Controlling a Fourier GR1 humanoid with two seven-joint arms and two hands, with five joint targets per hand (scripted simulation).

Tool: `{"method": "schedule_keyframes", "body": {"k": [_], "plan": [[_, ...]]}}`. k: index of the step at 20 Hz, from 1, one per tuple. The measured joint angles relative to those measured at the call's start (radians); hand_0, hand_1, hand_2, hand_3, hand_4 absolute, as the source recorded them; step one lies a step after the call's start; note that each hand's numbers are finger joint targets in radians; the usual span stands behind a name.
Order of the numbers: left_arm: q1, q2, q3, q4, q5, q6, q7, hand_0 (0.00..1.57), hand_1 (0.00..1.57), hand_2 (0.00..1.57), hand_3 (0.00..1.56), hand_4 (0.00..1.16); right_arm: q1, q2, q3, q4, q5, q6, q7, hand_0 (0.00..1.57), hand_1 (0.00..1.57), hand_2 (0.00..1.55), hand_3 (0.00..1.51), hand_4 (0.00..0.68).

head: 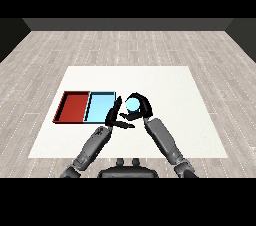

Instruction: Pick the blue can and put it in the blue box

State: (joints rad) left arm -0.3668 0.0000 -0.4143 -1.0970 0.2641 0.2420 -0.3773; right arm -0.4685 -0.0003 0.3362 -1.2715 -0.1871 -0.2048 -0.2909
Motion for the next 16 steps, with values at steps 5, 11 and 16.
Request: {"method": "schedule_keyframes", "body": {"k": [5, 11, 16], "plan": [[-0.012, 0.000, -0.029, 0.026, 0.034, 0.012, -0.017, 0.00, 0.00, 0.00, 0.00, 0.00, -0.010, 0.000, 0.008, 0.006, 0.009, 0.005, 0.001, 1.39, 1.39, 1.43, 1.39, 0.651], [-0.024, 0.000, -0.001, 0.032, 0.018, -0.013, -0.014, 0.00, 0.00, 0.00, 0.00, 0.00, -0.034, 0.000, 0.032, 0.031, 0.001, 0.002, -0.009, 1.43, 1.43, 1.43, 1.39, 0.620], [-0.058, 0.000, -0.051, 0.050, 0.057, 0.023, -0.019, 0.00, 0.00, 0.00, 0.00, 0.00, -0.047, 0.000, 0.100, 0.025, -0.024, -0.052, 0.000, 1.40, 1.40, 1.44, 1.39, 0.612]]}}
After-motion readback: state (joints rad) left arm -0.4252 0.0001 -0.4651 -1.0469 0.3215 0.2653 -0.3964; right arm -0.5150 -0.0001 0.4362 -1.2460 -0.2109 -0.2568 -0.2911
